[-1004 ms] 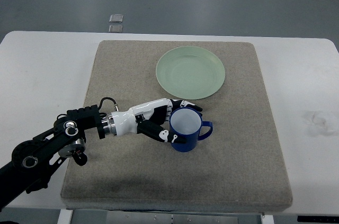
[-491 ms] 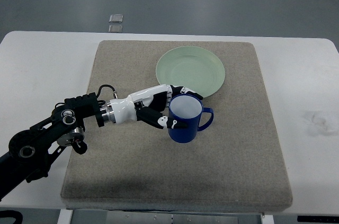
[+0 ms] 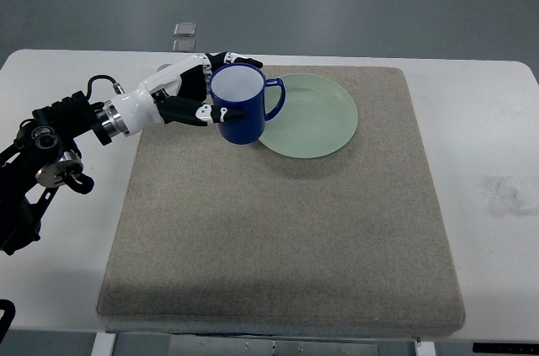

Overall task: Place cup left of plate with left hand
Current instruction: 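Lift the blue mug and carry it past the plate, away from it, then lower the blue mug onto the pad beside the plate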

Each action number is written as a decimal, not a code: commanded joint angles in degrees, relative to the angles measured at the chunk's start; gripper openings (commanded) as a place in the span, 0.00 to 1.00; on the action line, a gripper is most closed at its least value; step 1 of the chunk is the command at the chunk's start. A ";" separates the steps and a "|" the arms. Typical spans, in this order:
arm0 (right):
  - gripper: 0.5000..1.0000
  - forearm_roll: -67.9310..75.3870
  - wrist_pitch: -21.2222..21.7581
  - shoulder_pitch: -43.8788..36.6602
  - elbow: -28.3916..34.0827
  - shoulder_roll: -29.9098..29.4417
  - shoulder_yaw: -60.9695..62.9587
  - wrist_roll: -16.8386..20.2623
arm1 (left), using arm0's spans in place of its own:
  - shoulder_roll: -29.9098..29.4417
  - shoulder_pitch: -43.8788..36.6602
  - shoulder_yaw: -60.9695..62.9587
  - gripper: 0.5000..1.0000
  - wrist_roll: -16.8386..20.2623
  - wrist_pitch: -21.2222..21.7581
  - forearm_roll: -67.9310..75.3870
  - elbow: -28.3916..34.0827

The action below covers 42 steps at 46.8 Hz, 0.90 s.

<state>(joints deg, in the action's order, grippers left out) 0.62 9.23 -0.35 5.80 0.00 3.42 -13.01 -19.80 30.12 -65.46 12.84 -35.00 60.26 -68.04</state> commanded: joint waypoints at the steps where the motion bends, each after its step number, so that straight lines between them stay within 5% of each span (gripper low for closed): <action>1: 0.86 0.00 -0.01 0.09 0.00 0.00 0.01 0.00 | -1.56 0.64 -0.37 0.19 -0.01 0.00 -0.06 1.06; 28: 0.86 0.00 0.00 0.00 0.00 0.00 0.01 0.00 | -2.26 1.52 -0.46 0.24 -0.10 15.75 -8.76 15.04; 42: 0.86 0.00 -0.01 0.09 0.00 0.00 0.01 0.00 | 0.28 1.43 0.59 0.39 1.31 21.82 -7.71 17.94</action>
<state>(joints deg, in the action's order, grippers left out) 0.63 9.24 -0.33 5.80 0.00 3.43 -13.01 -19.88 31.64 -64.98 13.43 -14.01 52.16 -50.18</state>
